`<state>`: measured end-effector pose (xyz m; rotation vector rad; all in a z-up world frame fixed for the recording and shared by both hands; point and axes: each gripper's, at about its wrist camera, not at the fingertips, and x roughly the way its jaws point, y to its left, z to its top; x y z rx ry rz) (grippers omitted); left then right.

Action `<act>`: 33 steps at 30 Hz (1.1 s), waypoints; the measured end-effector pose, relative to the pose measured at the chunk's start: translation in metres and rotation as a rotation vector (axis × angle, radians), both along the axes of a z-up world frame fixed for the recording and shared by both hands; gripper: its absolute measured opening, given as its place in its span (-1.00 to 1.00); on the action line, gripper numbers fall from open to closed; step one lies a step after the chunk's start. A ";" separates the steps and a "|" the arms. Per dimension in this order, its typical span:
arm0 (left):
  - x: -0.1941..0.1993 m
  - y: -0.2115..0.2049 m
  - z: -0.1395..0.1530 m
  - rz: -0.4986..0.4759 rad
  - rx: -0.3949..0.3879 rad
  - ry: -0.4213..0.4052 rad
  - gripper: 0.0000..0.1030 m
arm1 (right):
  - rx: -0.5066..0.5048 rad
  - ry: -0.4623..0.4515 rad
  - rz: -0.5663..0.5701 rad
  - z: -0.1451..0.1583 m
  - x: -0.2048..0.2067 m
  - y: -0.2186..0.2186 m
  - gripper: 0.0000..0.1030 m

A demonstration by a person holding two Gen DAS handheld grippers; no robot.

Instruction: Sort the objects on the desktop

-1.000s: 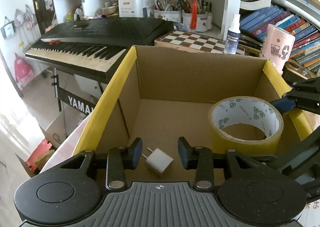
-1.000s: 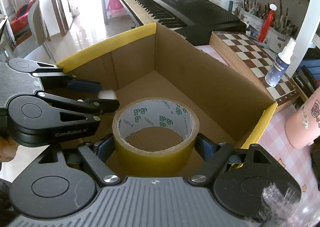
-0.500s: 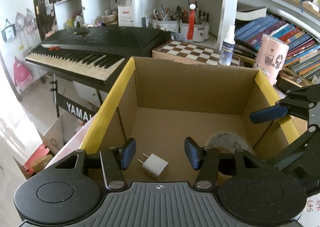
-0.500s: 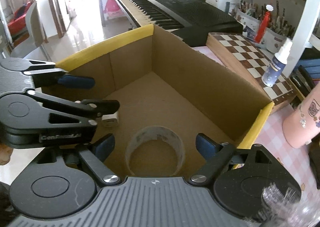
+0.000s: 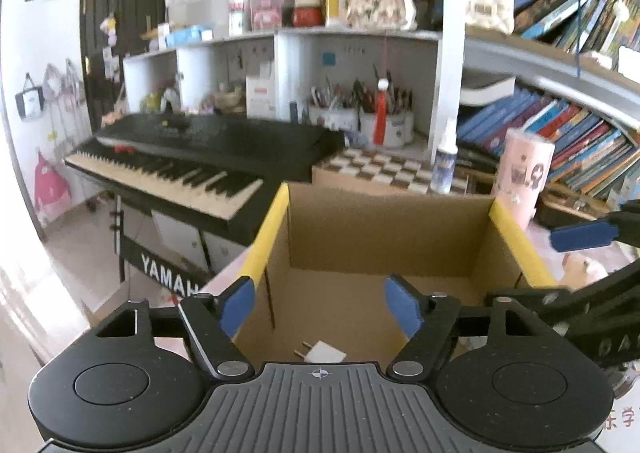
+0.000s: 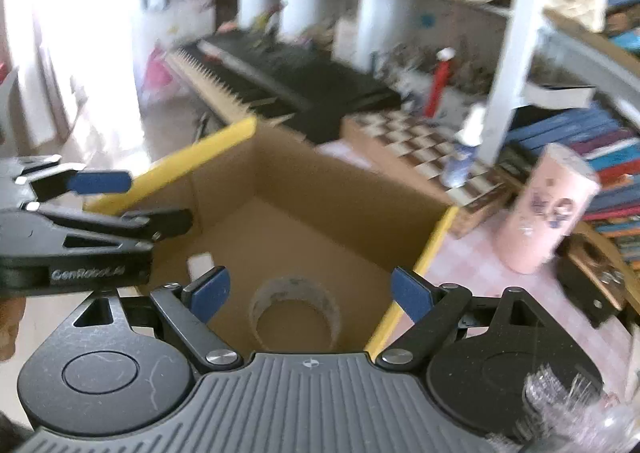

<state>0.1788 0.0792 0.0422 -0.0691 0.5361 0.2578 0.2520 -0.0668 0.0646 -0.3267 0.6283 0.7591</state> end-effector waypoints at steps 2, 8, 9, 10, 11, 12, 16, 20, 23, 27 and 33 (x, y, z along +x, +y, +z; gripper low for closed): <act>-0.007 0.001 0.002 0.006 0.002 -0.019 0.51 | 0.038 -0.022 -0.060 0.006 -0.008 -0.008 0.73; -0.027 0.003 0.004 0.010 0.008 -0.040 0.59 | 0.115 -0.077 -0.219 0.008 -0.036 -0.026 0.73; -0.032 0.004 0.004 0.008 0.007 -0.041 0.61 | 0.125 -0.078 -0.239 0.007 -0.040 -0.029 0.73; -0.036 0.005 0.003 0.006 0.006 -0.041 0.62 | 0.136 -0.080 -0.264 0.006 -0.046 -0.032 0.74; -0.040 0.005 0.003 0.005 0.006 -0.041 0.62 | 0.144 -0.083 -0.284 0.005 -0.051 -0.033 0.74; -0.045 0.006 0.002 0.002 0.007 -0.041 0.63 | 0.150 -0.086 -0.305 0.004 -0.056 -0.035 0.74; -0.061 0.006 0.001 -0.008 0.009 -0.032 0.65 | 0.170 -0.093 -0.385 -0.001 -0.078 -0.042 0.73; -0.082 0.008 -0.005 -0.010 0.009 -0.012 0.66 | 0.180 -0.095 -0.465 -0.009 -0.105 -0.045 0.74; -0.100 0.009 -0.013 -0.005 -0.002 0.012 0.67 | 0.173 -0.090 -0.524 -0.017 -0.126 -0.044 0.74; -0.119 0.008 -0.022 -0.011 -0.020 0.051 0.67 | 0.165 -0.056 -0.577 -0.029 -0.156 -0.043 0.74; -0.143 -0.002 -0.027 -0.055 -0.005 0.067 0.67 | 0.129 -0.027 -0.597 -0.044 -0.199 -0.041 0.74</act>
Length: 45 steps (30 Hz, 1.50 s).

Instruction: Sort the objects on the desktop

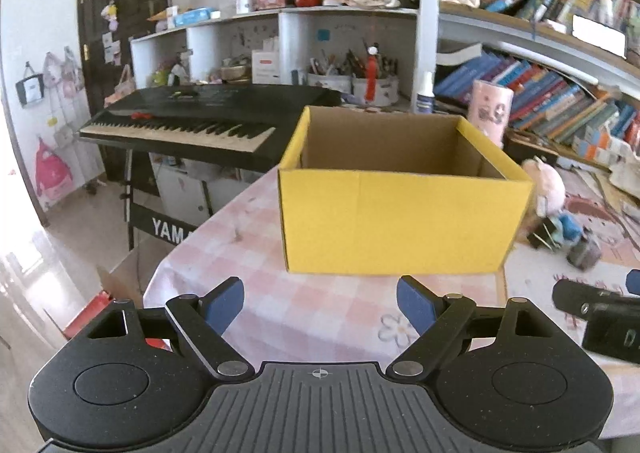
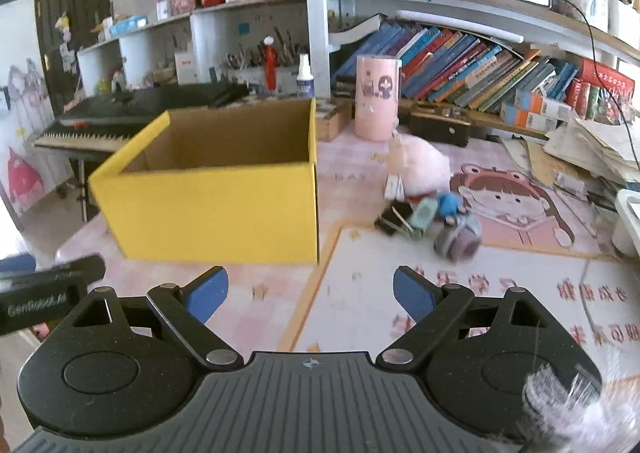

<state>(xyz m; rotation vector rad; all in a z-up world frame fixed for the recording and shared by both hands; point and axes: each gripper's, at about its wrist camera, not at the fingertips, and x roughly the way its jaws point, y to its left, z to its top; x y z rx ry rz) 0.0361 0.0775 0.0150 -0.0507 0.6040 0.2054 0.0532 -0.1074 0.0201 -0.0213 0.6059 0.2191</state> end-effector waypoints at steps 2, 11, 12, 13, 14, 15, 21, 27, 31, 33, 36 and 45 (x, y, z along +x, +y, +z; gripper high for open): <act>-0.006 -0.002 -0.001 -0.011 0.006 0.003 0.72 | -0.009 0.003 0.000 -0.002 -0.010 0.001 0.74; -0.026 -0.006 -0.001 -0.037 0.022 0.012 0.77 | 0.005 0.023 -0.028 -0.007 -0.035 -0.004 0.75; -0.027 -0.006 -0.001 -0.038 0.023 0.012 0.77 | 0.007 0.024 -0.029 -0.007 -0.037 -0.005 0.75; -0.028 -0.007 0.000 -0.039 0.024 0.012 0.77 | 0.008 0.024 -0.031 -0.007 -0.039 -0.005 0.75; -0.030 -0.007 0.000 -0.041 0.025 0.012 0.77 | 0.009 0.023 -0.031 -0.007 -0.041 -0.005 0.75; -0.030 -0.008 0.000 -0.044 0.025 0.013 0.77 | 0.008 0.023 -0.030 -0.007 -0.041 -0.005 0.75; -0.034 -0.017 -0.002 -0.089 0.026 0.023 0.77 | 0.000 0.021 -0.033 -0.006 -0.053 -0.009 0.77; -0.035 -0.027 -0.005 -0.131 0.019 0.030 0.77 | -0.006 0.037 -0.073 -0.009 -0.063 -0.019 0.77; -0.033 -0.033 -0.006 -0.155 0.011 0.035 0.78 | -0.015 0.051 -0.101 -0.010 -0.065 -0.025 0.77; -0.031 -0.039 -0.006 -0.174 0.010 0.035 0.78 | -0.021 0.054 -0.115 -0.010 -0.067 -0.029 0.78; -0.028 -0.048 -0.007 -0.209 0.010 0.032 0.78 | -0.024 0.057 -0.142 -0.011 -0.069 -0.037 0.80; -0.020 -0.076 -0.009 -0.316 0.023 0.040 0.78 | -0.016 0.069 -0.245 -0.014 -0.073 -0.064 0.80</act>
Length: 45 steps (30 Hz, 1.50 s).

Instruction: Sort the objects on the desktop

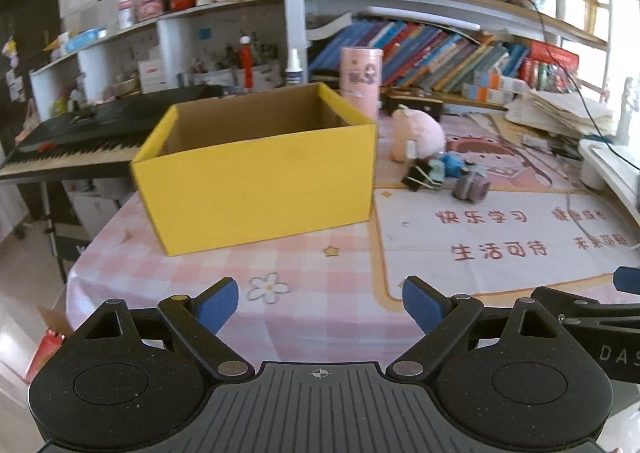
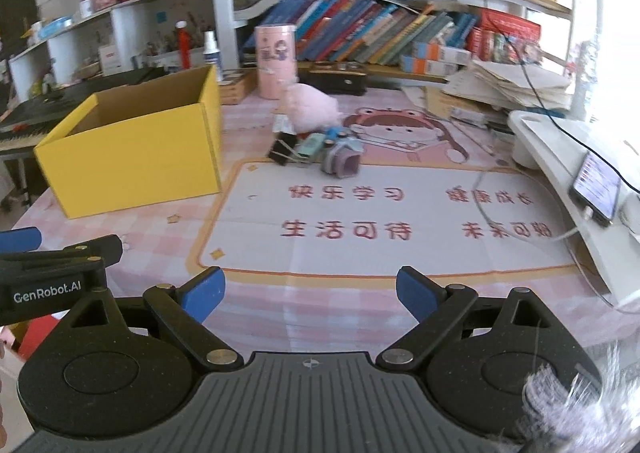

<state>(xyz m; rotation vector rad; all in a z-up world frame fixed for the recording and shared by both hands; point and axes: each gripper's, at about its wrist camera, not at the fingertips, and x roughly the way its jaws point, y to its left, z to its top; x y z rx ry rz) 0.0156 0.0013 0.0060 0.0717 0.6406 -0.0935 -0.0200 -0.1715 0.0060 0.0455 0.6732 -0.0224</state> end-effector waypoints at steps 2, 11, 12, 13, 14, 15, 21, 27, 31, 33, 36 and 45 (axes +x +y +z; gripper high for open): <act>0.002 -0.004 0.000 -0.012 0.002 0.003 0.78 | 0.004 0.005 -0.016 -0.001 0.001 -0.005 0.80; 0.014 -0.018 -0.002 -0.031 -0.002 0.014 0.78 | -0.002 0.014 -0.024 -0.001 0.009 -0.017 0.80; 0.016 -0.019 -0.002 -0.032 -0.002 0.015 0.78 | -0.003 0.015 -0.024 -0.002 0.011 -0.018 0.80; 0.018 -0.021 -0.002 -0.034 -0.003 0.016 0.78 | -0.005 0.017 -0.025 -0.002 0.012 -0.020 0.80; 0.020 -0.023 -0.002 -0.035 -0.004 0.018 0.78 | -0.006 0.018 -0.025 -0.002 0.014 -0.022 0.80; 0.021 -0.024 -0.003 -0.037 -0.004 0.020 0.78 | -0.006 0.020 -0.026 -0.002 0.016 -0.023 0.80; 0.033 -0.035 -0.004 -0.048 -0.003 0.028 0.78 | -0.010 0.033 -0.034 -0.004 0.026 -0.034 0.80; 0.047 -0.046 -0.005 -0.055 0.003 0.036 0.78 | -0.011 0.045 -0.031 -0.005 0.041 -0.042 0.80; 0.055 -0.050 -0.005 -0.054 -0.001 0.038 0.78 | -0.013 0.051 -0.023 -0.005 0.052 -0.048 0.80; 0.061 -0.055 -0.005 -0.057 -0.002 0.041 0.78 | -0.014 0.052 -0.018 -0.005 0.058 -0.051 0.80; 0.070 -0.063 -0.005 -0.064 -0.002 0.041 0.77 | -0.015 0.053 -0.013 -0.004 0.066 -0.055 0.79; 0.097 -0.086 -0.007 -0.059 -0.010 0.053 0.77 | -0.019 0.066 -0.006 -0.004 0.094 -0.076 0.79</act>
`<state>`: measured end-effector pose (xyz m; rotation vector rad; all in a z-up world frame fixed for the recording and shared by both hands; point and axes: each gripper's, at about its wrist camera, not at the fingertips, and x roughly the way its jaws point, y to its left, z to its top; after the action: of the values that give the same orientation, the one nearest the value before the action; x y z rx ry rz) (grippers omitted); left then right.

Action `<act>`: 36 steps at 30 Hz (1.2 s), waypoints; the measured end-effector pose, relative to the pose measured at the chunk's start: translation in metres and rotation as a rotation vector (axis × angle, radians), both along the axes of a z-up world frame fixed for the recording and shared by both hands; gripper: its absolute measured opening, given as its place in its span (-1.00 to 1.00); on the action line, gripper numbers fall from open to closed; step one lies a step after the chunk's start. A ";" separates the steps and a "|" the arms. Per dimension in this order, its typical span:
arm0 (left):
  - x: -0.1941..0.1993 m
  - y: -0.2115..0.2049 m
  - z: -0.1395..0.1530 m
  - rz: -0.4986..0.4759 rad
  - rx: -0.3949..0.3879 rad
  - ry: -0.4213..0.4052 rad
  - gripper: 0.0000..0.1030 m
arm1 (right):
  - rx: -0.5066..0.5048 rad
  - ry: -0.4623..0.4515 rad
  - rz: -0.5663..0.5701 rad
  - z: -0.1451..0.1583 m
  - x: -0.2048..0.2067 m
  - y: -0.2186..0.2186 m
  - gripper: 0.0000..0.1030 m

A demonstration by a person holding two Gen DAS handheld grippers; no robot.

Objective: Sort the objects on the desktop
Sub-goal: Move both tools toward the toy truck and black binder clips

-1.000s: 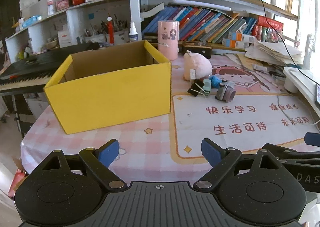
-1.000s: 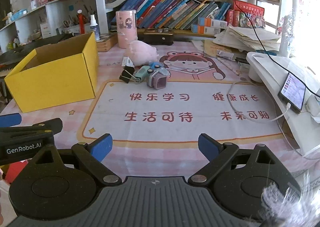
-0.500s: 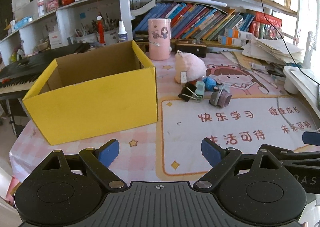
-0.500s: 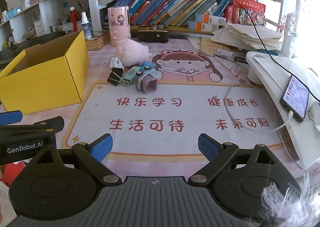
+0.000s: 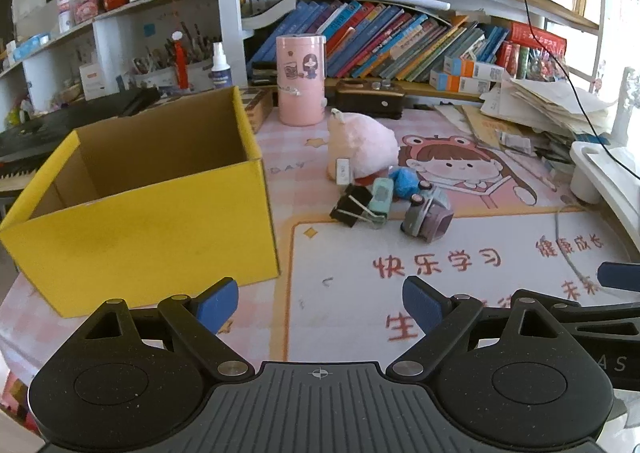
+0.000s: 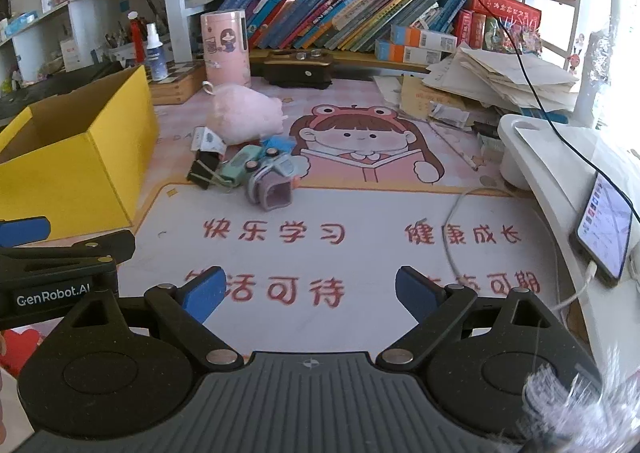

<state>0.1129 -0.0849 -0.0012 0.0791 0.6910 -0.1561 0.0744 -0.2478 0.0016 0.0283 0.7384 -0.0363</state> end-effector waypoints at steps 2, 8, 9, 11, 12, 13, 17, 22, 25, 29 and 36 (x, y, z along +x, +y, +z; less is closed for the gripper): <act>0.005 -0.005 -0.001 0.006 -0.003 0.003 0.77 | -0.001 0.003 0.005 0.000 0.007 -0.006 0.79; 0.019 -0.020 -0.003 0.030 -0.006 0.011 0.77 | -0.006 0.011 0.029 -0.002 0.026 -0.021 0.78; 0.022 -0.022 -0.004 0.035 -0.006 0.012 0.77 | -0.007 0.013 0.034 -0.002 0.029 -0.024 0.79; 0.027 -0.027 -0.004 0.045 -0.004 0.013 0.77 | -0.006 0.015 0.043 -0.002 0.036 -0.029 0.79; 0.029 -0.029 -0.004 0.050 -0.003 0.014 0.77 | -0.006 0.016 0.047 -0.003 0.039 -0.031 0.79; 0.031 -0.032 -0.004 0.057 0.000 0.015 0.77 | -0.004 0.017 0.053 -0.003 0.042 -0.034 0.78; 0.040 -0.039 -0.005 0.081 0.009 0.023 0.77 | 0.004 0.025 0.076 -0.005 0.056 -0.043 0.77; 0.047 -0.048 -0.008 0.110 0.018 0.040 0.77 | 0.006 0.034 0.113 -0.009 0.070 -0.049 0.74; 0.050 -0.053 -0.009 0.125 0.027 0.045 0.77 | 0.011 0.036 0.130 -0.010 0.076 -0.054 0.73; 0.053 -0.059 -0.010 0.148 0.036 0.049 0.77 | 0.021 0.047 0.151 -0.013 0.085 -0.061 0.73; 0.053 -0.059 -0.013 0.201 0.049 0.074 0.77 | 0.039 0.051 0.196 -0.016 0.100 -0.065 0.69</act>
<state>0.1662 -0.1438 -0.0137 0.0501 0.7719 0.0513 0.1743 -0.3129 -0.0148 -0.0083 0.7902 0.1653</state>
